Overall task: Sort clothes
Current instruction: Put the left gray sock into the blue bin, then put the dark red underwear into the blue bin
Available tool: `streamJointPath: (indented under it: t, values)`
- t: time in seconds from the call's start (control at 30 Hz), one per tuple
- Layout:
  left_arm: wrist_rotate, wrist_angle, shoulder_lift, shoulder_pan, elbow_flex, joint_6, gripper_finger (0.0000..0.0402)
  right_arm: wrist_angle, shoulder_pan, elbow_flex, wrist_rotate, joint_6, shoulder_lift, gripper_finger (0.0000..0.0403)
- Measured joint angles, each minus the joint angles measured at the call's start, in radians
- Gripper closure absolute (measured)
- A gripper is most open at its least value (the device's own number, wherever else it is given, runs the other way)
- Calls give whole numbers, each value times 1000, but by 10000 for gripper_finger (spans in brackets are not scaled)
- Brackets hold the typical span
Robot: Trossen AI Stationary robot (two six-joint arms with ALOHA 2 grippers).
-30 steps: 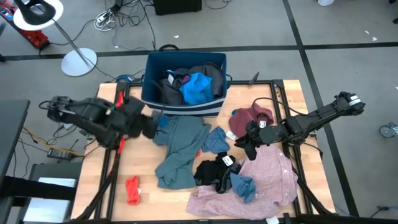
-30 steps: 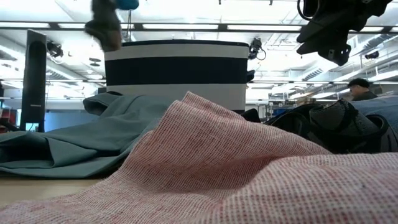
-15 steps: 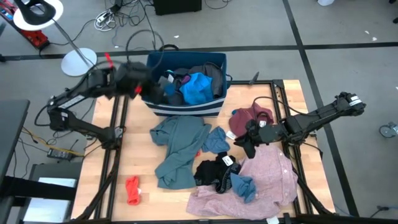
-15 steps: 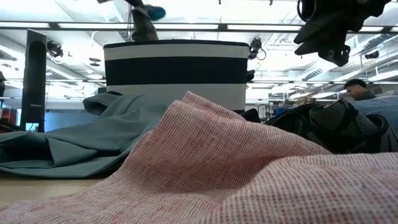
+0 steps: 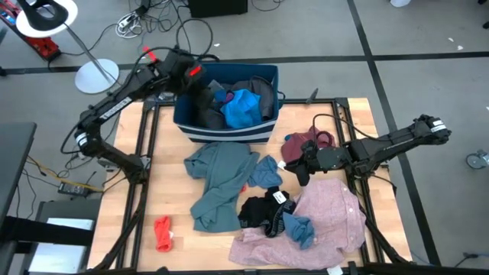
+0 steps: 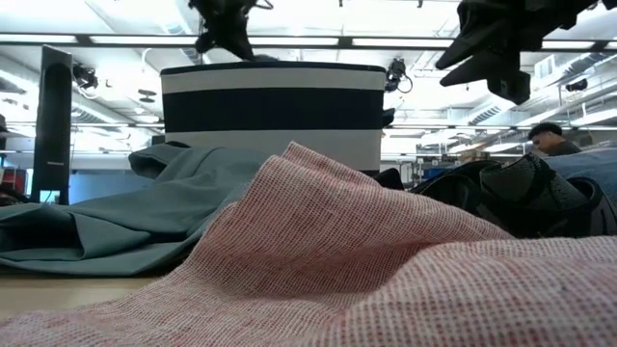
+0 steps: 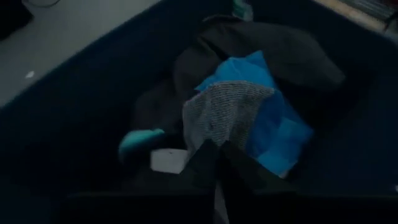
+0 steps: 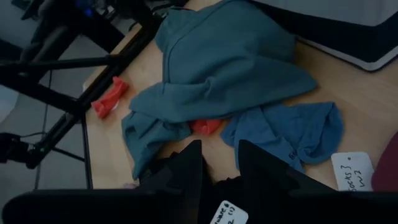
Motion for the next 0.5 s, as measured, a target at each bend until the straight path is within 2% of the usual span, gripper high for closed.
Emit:
streamJointPath:
  t: [0.17, 0.37, 0.5]
  values:
    - [49, 42, 25, 48, 0, 85, 349, 3, -18, 0, 0, 29, 0, 296]
    - [49, 51, 27, 85, 0, 130, 304, 3, -39, 0, 0, 36, 0, 296]
    - [30, 49, 27, 86, 0, 130, 291, 3, -52, 0, 0, 28, 0, 296]
